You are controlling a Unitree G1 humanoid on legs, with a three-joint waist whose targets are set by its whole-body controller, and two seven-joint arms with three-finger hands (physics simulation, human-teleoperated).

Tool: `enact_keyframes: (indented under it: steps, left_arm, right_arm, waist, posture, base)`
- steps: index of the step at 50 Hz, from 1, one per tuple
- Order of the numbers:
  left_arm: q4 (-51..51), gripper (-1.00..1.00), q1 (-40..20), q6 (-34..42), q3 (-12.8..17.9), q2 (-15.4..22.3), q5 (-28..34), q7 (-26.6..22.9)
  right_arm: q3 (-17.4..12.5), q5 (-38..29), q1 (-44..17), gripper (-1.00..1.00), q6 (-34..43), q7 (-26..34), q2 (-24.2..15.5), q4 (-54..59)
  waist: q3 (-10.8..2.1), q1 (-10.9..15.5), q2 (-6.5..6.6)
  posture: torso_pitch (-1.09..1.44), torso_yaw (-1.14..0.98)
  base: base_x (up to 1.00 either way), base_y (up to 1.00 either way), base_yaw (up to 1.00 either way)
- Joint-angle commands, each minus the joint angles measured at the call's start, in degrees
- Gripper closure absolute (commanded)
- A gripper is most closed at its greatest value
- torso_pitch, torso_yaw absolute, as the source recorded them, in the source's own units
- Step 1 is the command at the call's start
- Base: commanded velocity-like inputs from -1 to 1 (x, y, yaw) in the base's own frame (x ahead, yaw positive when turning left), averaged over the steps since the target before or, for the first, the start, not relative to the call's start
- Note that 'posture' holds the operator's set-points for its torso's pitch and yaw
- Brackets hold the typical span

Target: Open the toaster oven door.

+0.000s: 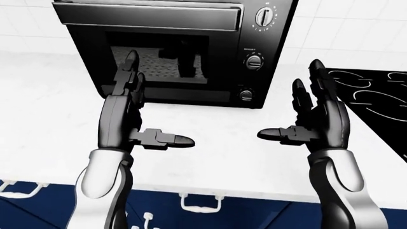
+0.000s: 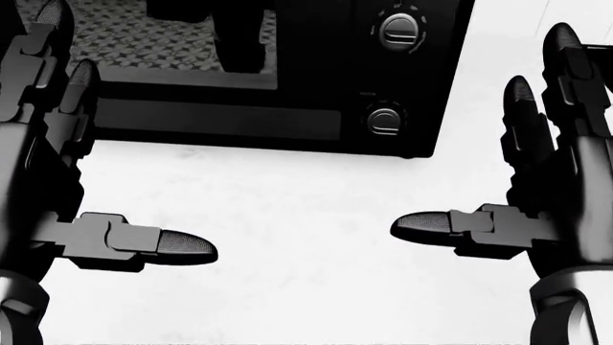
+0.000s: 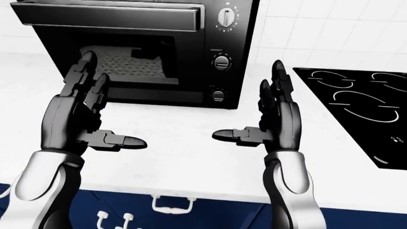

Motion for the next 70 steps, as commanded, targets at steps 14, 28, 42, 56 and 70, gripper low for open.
enact_keyframes:
  steps: [14,28,42,56,70]
  left_arm:
    - [-1.4,-1.00,-1.4,-1.5,-0.5,-0.1,0.9,-0.4]
    - [-1.3,-1.00,-2.3,-1.0,-0.5,0.3,0.9,-0.6]
    - [-2.5,-1.00,-4.7,2.5,-0.5,1.0,2.1,-1.2]
    - [3.5,-1.00,-11.4,2.9,-1.3,3.8,7.4,-1.9]
    - [32.4,-1.00,-22.6,-17.0,-5.7,2.7,41.0,-10.4]
  right_arm:
    - [0.0,0.2,-0.3,-1.00,-3.4,0.1,-0.3,-0.7]
    - [0.3,-0.1,-1.0,-1.00,-3.5,0.3,-0.3,0.0]
    - [0.1,0.4,-0.5,-1.00,-2.1,-0.2,-0.1,-2.0]
    - [0.3,0.1,-0.2,-1.00,-3.2,-0.2,0.0,-1.1]
    - [0.0,0.0,1.0,-1.00,-5.1,0.6,0.3,0.3]
  waist:
    - [-7.49,0.1,0.18]
    - [-13.73,0.3,0.34]
    - [-16.21,0.8,0.63]
    - [-18.85,1.4,0.61]
    - [-19.74,1.3,0.02]
  posture:
    - [-0.28,0.00]
    - [-0.41,0.00]
    - [-0.54,0.00]
    - [-0.65,0.00]
    - [-0.65,0.00]
  base:
    - [0.00,0.00,0.00]
    - [0.00,0.00,0.00]
    - [0.00,0.00,0.00]
    - [0.00,0.00,0.00]
    - [0.00,0.00,0.00]
